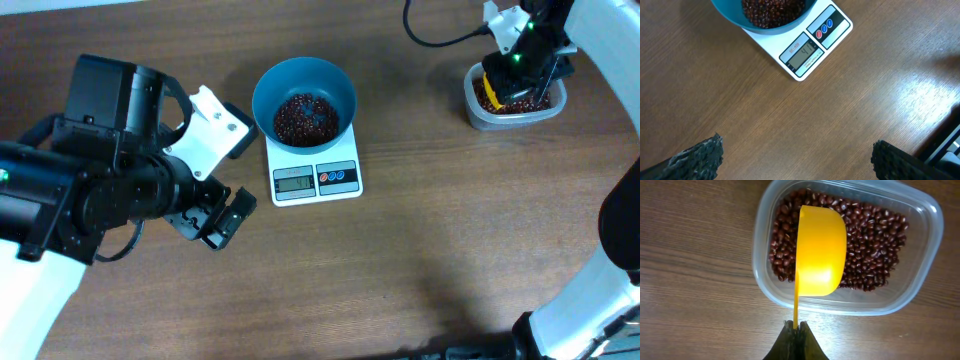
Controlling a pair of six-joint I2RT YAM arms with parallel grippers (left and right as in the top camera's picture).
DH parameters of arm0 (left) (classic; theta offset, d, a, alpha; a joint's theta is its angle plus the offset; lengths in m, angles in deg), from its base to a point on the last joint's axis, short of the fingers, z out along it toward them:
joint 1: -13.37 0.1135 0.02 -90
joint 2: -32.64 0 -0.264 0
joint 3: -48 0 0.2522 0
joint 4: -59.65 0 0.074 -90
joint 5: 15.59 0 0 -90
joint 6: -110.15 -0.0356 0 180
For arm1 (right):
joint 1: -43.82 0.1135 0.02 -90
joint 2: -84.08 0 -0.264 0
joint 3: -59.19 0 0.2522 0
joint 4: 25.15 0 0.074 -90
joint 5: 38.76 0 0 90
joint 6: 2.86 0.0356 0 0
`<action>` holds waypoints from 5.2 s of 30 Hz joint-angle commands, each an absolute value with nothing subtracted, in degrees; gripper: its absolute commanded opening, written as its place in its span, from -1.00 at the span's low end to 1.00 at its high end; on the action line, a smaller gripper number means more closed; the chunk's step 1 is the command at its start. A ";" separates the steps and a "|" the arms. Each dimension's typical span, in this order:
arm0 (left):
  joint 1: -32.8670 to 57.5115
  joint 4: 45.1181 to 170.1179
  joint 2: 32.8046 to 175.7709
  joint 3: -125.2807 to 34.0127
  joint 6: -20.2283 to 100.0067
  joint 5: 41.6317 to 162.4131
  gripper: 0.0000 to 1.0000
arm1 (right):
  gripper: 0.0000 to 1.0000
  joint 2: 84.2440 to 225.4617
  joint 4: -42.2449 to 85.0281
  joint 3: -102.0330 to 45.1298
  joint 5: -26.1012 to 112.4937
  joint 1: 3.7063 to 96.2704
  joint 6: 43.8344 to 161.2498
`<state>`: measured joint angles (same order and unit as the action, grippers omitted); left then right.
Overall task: Scoop item into bowl and weigh 50g on scale
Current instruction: 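Dip the scoop into the bean tub again and scoop more beans, then carry the scoop with the right gripper back over the blue bowl, then tilt the yellow scoop over the blue bowl to pour beans in, then move the empty scoop with the right gripper back to the bean tub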
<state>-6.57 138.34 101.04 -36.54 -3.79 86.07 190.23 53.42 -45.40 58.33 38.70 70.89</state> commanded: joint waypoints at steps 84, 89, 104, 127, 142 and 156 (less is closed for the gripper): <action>-6.33 138.27 100.76 -37.39 -3.05 86.85 0.97 | -0.92 180.63 28.70 -40.96 37.57 66.06 85.19; -6.33 138.27 100.76 -37.37 -3.05 86.85 0.97 | -0.92 180.04 30.36 -41.05 43.19 68.99 84.34; -6.33 138.27 100.76 -37.37 -3.05 86.85 0.97 | -0.92 178.29 32.83 -41.05 46.81 70.09 84.36; -6.33 138.27 100.76 -37.37 -3.05 86.85 0.97 | -0.92 176.79 36.40 -41.25 51.97 72.38 76.58; -6.33 138.25 100.76 -37.39 -3.05 86.85 0.97 | -0.92 177.03 36.22 -41.38 51.95 73.06 76.62; -6.33 138.27 100.76 -37.39 -3.05 86.85 0.97 | -0.92 170.71 38.45 -42.36 59.75 65.82 75.55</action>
